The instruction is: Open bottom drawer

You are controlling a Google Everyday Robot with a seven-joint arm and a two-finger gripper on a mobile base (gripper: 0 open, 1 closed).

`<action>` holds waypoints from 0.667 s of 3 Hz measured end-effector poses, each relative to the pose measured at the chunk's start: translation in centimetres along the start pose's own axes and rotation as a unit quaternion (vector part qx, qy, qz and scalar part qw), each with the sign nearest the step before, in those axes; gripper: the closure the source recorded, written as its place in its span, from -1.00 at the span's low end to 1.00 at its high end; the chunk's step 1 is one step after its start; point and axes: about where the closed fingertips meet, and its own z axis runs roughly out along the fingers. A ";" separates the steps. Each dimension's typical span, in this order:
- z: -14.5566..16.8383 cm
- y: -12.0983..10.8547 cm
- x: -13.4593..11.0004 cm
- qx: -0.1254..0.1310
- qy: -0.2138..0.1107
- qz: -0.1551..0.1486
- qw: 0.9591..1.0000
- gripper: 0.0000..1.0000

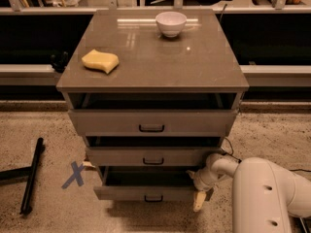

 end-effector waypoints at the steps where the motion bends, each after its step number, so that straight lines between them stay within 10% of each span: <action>1: 0.5 1.2 -0.1 0.005 0.005 0.001 1.000 -1.00; 2: 1.5 3.0 -0.2 0.010 0.001 0.000 1.000 -1.00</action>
Offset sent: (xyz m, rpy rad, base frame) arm -0.0517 0.0081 -0.0197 0.0127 -0.0395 -0.0146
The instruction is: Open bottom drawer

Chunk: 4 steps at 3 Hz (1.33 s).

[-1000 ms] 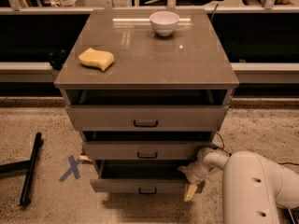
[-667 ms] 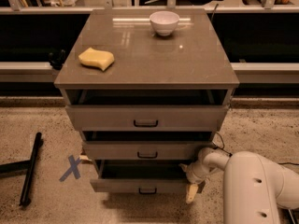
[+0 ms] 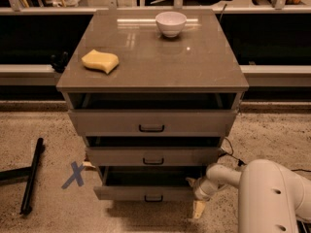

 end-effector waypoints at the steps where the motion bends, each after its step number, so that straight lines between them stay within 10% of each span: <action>1: 0.9 1.6 -0.1 -0.004 -0.012 0.000 1.000 -0.49; 4: -3.0 4.7 -0.7 0.022 -0.014 -0.015 1.000 0.91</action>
Offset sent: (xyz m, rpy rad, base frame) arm -0.0290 -0.0010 -0.0038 0.0350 -0.0031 0.0046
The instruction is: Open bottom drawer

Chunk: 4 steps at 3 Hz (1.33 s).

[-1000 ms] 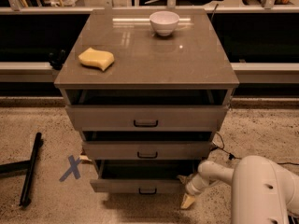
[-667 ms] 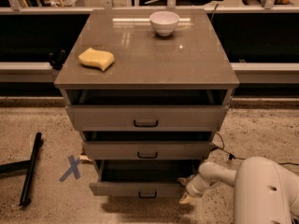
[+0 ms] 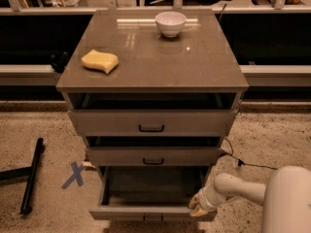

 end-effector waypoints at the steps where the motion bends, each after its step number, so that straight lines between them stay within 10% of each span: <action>1: 0.2 3.1 0.1 -0.034 -0.021 0.015 0.999 0.95; 4: 0.8 3.1 -0.2 -0.035 -0.022 0.013 0.999 -0.43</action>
Offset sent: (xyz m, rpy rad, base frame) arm -0.0180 -0.0011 -0.0033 0.0236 0.0441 0.0022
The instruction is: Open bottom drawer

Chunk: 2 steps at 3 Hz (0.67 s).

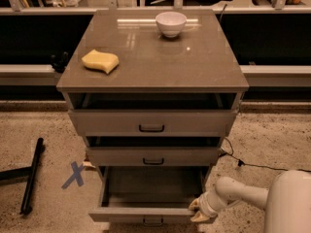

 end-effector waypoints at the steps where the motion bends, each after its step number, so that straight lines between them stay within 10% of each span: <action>1: 0.2 0.2 -0.1 -0.002 -0.001 0.000 1.000 -0.90; 2: 0.3 0.2 -0.1 -0.003 -0.002 0.000 1.000 -1.00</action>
Offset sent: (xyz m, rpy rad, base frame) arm -0.0015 0.0013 -0.0012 0.0016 0.0029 0.0014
